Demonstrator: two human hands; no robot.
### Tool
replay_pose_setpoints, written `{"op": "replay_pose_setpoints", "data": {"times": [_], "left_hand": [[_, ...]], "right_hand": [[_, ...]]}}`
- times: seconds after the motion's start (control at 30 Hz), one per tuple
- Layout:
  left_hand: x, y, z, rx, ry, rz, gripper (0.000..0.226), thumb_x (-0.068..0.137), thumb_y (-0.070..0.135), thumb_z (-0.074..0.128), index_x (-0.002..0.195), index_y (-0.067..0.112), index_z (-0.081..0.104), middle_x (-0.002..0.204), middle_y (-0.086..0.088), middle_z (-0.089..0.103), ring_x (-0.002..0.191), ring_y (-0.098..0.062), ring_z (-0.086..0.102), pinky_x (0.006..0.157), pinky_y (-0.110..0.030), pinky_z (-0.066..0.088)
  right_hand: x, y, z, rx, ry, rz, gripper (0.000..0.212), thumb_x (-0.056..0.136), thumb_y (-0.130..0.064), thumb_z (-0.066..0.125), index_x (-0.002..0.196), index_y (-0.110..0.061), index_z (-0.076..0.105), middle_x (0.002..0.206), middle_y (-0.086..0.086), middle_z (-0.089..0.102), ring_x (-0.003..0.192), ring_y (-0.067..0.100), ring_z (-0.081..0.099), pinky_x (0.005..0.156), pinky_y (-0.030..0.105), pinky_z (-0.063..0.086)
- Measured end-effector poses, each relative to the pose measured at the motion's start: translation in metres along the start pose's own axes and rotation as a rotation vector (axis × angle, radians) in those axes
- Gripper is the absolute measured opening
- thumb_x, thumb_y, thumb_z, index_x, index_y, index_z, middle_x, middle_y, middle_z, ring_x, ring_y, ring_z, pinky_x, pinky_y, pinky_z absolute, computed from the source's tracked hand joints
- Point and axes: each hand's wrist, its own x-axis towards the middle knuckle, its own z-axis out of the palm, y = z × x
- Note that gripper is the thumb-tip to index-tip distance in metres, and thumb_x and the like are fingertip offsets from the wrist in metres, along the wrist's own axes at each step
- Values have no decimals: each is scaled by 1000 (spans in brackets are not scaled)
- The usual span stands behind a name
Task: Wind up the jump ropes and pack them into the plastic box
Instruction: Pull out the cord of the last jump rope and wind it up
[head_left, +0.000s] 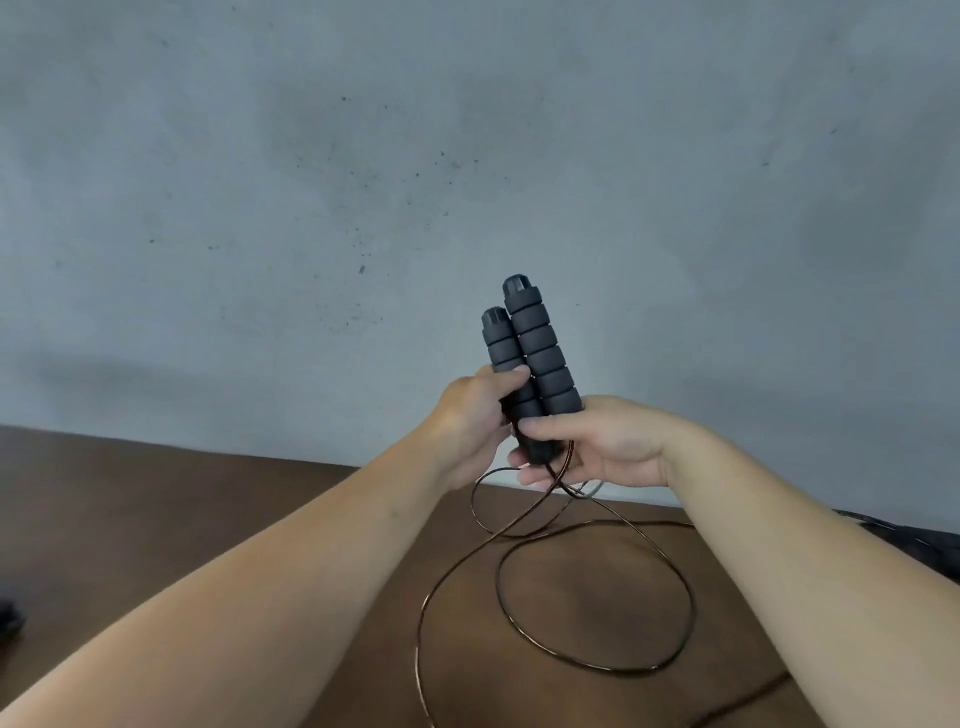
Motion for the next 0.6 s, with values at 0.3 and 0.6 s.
{"op": "replay_pose_setpoints", "data": {"times": [0.3,0.6], "left_hand": [[-27,-7,-45,542,97,61,53,96,34,57,142,28,34,140,8,48,128,-15,48,108,-32,36],[-21,-4,-99,2028,-209,968,100,70,28,72,155,13,20,156,-10,29,148,-31,17,119,-48,4]], "right_hand": [[17,10,17,-45,-153,151,17,95,-15,61,108,-5,59,94,14,69,69,18,63,79,35,53],[31,12,37,-2,-248,240,18,96,-11,59,107,2,56,84,17,69,59,15,59,58,25,50]]}}
